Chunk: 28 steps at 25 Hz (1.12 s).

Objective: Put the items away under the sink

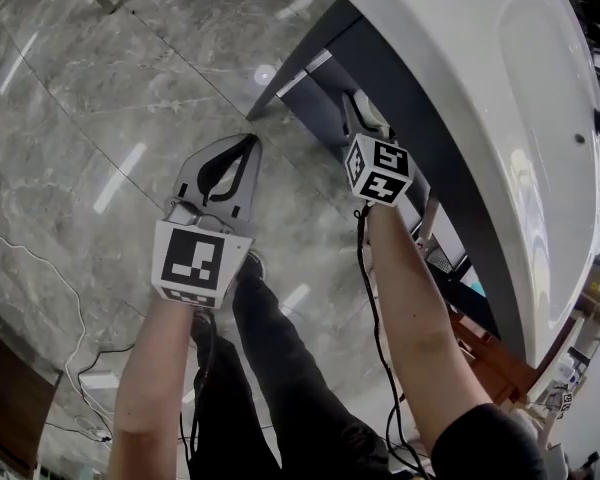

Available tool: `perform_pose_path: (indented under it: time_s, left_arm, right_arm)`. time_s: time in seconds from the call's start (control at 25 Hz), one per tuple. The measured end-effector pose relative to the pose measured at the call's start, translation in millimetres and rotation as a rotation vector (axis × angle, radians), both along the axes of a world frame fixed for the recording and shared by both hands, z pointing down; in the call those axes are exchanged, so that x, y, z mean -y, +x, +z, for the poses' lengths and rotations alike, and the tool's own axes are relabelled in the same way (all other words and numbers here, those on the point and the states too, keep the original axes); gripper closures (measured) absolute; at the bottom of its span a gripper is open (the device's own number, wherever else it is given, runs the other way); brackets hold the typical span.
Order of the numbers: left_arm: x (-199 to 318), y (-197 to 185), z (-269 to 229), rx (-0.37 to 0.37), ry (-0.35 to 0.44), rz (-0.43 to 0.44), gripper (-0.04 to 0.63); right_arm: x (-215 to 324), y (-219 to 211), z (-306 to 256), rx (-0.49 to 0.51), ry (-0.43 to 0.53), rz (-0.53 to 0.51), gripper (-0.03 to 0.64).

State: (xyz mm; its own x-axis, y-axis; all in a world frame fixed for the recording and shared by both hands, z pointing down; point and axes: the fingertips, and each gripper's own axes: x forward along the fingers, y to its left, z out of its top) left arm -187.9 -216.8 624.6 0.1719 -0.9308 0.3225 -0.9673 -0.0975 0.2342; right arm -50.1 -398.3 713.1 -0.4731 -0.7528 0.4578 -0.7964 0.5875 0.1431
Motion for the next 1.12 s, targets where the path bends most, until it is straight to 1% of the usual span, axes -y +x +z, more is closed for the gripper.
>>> perform_pose_path:
  time_s: [0.08,0.12,0.2,0.36,0.56,0.68,0.8,0.92,0.96,1.04,1.08,1.12]
  left_arm:
    - [-8,5,-1,-0.005,-0.011,0.007,0.586]
    - [-11,6,-2,-0.005,-0.014,0.009,0.586]
    - [-15,7,-4,0.001,-0.015,0.014,0.586]
    - [-24,2,-5,0.017,-0.016,0.011,0.586]
    - [-36,-2,-6,0.036,-0.027,-0.003,0.586]
    - [-47,0,-12,0.037,-0.028,0.0,0.586]
    - [-61,5,-24,0.024,-0.018,-0.002,0.586]
    - [-82,13,-42,0.005,0.001,0.006,0.586]
    - [-91,16,-49,0.004,0.005,0.013,0.586]
    - [-112,23,-64,0.003,0.014,0.027,0.586]
    - [-123,25,-73,0.004,0.019,0.033,0.586]
    - [-136,28,-82,0.004,0.022,0.038,0.586]
  right_arm:
    - [-1,1,9,-0.08,-0.018,-0.033,0.219]
    - [-1,1,11,-0.096,-0.02,-0.045,0.219]
    - [0,2,10,-0.106,-0.017,-0.05,0.214]
    - [-6,8,11,-0.097,-0.031,-0.033,0.179]
    - [-36,21,15,-0.11,-0.036,-0.029,0.178]
    - [-60,34,11,-0.076,-0.061,0.015,0.178]
    - [-93,38,-3,-0.04,-0.058,0.028,0.179]
    - [-130,38,-28,0.04,-0.054,0.052,0.183]
    - [-144,38,-39,0.069,-0.05,0.066,0.201]
    - [-172,36,-63,0.118,-0.044,0.083,0.286]
    - [-188,33,-75,0.138,-0.046,0.084,0.315]
    - [-204,31,-88,0.156,-0.049,0.084,0.327]
